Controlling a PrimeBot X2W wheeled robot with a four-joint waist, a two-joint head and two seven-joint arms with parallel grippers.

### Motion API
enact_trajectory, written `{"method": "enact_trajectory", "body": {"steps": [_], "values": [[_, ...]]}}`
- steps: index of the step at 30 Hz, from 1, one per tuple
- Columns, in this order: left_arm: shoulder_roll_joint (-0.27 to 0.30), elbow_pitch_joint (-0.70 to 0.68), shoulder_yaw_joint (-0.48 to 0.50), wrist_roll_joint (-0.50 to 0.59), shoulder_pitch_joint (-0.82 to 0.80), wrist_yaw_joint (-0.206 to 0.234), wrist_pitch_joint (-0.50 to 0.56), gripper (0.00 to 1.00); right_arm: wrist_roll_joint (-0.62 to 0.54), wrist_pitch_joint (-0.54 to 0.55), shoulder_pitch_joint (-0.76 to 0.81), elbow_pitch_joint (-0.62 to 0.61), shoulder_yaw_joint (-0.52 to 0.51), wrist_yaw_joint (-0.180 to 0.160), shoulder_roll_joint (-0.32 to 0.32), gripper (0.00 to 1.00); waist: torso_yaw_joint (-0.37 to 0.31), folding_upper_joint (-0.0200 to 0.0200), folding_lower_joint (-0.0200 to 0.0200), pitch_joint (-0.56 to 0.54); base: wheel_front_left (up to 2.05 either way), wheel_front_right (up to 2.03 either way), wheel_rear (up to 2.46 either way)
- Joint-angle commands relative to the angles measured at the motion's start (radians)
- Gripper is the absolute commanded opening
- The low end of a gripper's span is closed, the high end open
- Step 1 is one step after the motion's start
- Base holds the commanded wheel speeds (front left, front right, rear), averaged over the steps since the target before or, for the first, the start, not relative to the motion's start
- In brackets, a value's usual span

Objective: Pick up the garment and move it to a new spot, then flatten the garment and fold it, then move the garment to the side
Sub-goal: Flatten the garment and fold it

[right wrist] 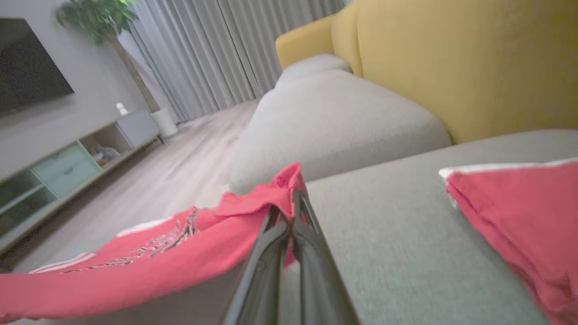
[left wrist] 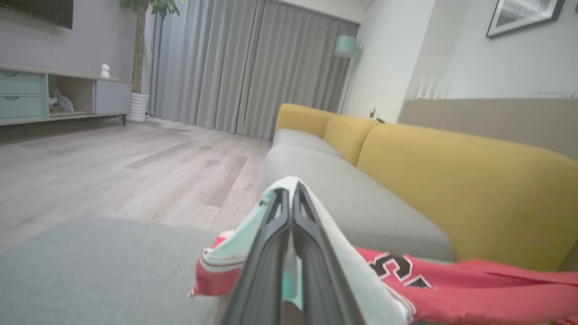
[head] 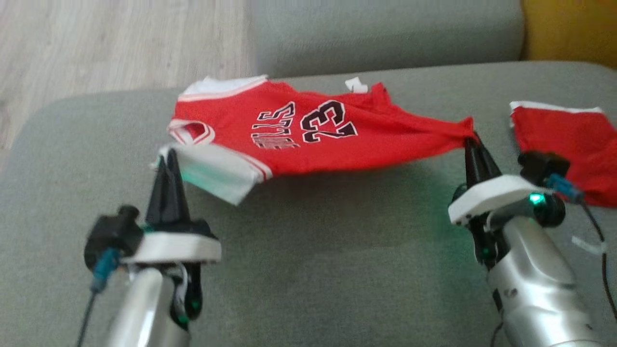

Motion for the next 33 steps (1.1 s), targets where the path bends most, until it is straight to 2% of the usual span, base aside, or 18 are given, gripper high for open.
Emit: {"method": "enact_trajectory", "body": {"steps": [1, 5, 15, 23, 26, 29, 33], "values": [[0.024, -0.056, 0.045, -0.011, -0.082, -0.004, 0.007, 0.0, 0.02, 0.013, -0.031, -0.066, 0.027, -0.001, 0.006, 0.0, -0.014, 0.0, 0.0001, -0.031, 0.0, 0.0, 0.0], [0.04, -0.132, 0.07, -0.048, -0.18, -0.015, 0.06, 0.0, 0.044, 0.113, -0.044, -0.239, 0.023, -0.001, 0.006, 0.0, -0.021, 0.0, 0.0001, -0.059, 0.0, 0.0, 0.0], [0.043, -0.275, 0.153, -0.164, -0.465, 0.003, 0.179, 0.0, 0.012, 0.341, -0.133, -0.688, -0.1, -0.001, -0.025, 0.0, -0.036, 0.0, 0.0001, -0.086, 0.0, 0.0, 0.0], [0.074, -0.458, 0.204, -0.235, -0.521, 0.041, 0.303, 0.0, -0.013, 0.504, -0.097, -1.062, -0.171, -0.001, -0.019, 0.0, -0.048, 0.0, 0.0001, -0.065, 0.0, 0.0, 0.0], [0.103, -0.482, 0.205, -0.235, -0.519, 0.047, 0.352, 0.0, -0.026, 0.553, -0.075, -1.128, -0.184, -0.001, -0.013, 0.0, -0.052, 0.0, 0.0001, -0.041, 0.0, 0.0, 0.0], [0.119, -0.471, 0.203, -0.235, -0.531, 0.047, 0.378, 0.0, -0.038, 0.576, -0.075, -1.14, -0.192, -0.001, -0.01, 0.0, -0.054, 0.0, 0.0001, -0.006, 0.0, 0.0, 0.0], [0.163, -0.372, 0.21, -0.225, -0.601, 0.035, 0.399, 0.0, -0.032, 0.584, -0.142, -1.071, -0.195, -0.001, -0.005, 0.0, -0.061, 0.0, 0.0001, 0.096, 0.0, 0.0, 0.0]]}}
